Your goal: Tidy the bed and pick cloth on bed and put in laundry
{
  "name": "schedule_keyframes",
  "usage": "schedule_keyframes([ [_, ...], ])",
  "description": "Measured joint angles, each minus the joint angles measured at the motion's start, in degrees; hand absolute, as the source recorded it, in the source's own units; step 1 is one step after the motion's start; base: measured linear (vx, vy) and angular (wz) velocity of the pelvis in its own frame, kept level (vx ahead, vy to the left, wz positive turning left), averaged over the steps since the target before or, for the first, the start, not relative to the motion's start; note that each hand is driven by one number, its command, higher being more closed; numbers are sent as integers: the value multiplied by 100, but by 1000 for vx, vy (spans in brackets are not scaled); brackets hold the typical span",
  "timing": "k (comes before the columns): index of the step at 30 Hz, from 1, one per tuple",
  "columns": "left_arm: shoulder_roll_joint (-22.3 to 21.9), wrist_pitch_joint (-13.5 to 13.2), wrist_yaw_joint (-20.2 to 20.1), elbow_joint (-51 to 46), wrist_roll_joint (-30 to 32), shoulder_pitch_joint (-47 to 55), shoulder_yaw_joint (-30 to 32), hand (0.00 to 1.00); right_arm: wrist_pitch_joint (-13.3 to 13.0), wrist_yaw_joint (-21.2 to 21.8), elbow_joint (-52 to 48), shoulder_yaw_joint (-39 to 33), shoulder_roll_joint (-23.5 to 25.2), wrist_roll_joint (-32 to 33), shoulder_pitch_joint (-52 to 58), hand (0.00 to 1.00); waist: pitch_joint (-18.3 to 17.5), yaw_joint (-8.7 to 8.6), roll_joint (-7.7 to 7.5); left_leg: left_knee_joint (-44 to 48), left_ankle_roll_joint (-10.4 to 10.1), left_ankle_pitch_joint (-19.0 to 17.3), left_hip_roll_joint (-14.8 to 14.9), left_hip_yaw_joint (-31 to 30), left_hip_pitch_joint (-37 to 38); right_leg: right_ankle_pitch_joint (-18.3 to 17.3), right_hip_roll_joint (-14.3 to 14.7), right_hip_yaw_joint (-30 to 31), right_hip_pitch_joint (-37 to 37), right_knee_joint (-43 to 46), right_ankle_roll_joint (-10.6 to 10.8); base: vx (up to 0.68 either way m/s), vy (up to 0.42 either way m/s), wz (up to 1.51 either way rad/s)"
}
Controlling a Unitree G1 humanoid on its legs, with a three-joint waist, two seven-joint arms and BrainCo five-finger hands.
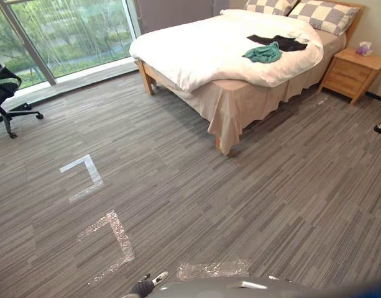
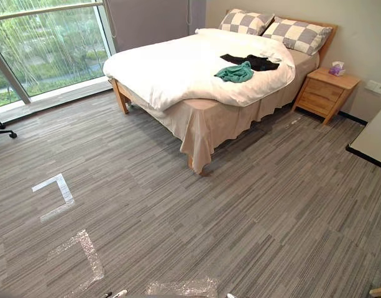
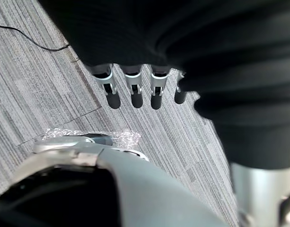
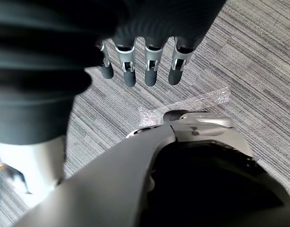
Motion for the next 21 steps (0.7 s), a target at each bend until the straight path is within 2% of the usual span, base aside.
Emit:
schedule_keyframes([
  [6, -5, -161, -6, 70, 3, 12, -18, 0, -54, 20, 54, -21, -1, -1, -15, 0, -9, 8, -4, -155, -20, 11, 26, 82, 131, 5, 63, -10, 129, -207, 17, 55, -20, -2],
  [9, -6, -207, -12, 69, -7, 4, -27, 0, -53, 25, 54, -41, 2, -2, -59, 0, 52, 9, -3, -157, -78, 21, 26, 93, 197, -21, 59, -15, 226, -228, 104, -8, -35, -1],
  [21, -23, -203, 66, 58, 73, -8, -37, 0, -80, 28, 51, -63, -2, 1, -69, 0, 96, 10, 19, -178, -89, 12, 39, 124, 198, -10, 74, -4, 211, -232, 86, -48, -28, -1],
])
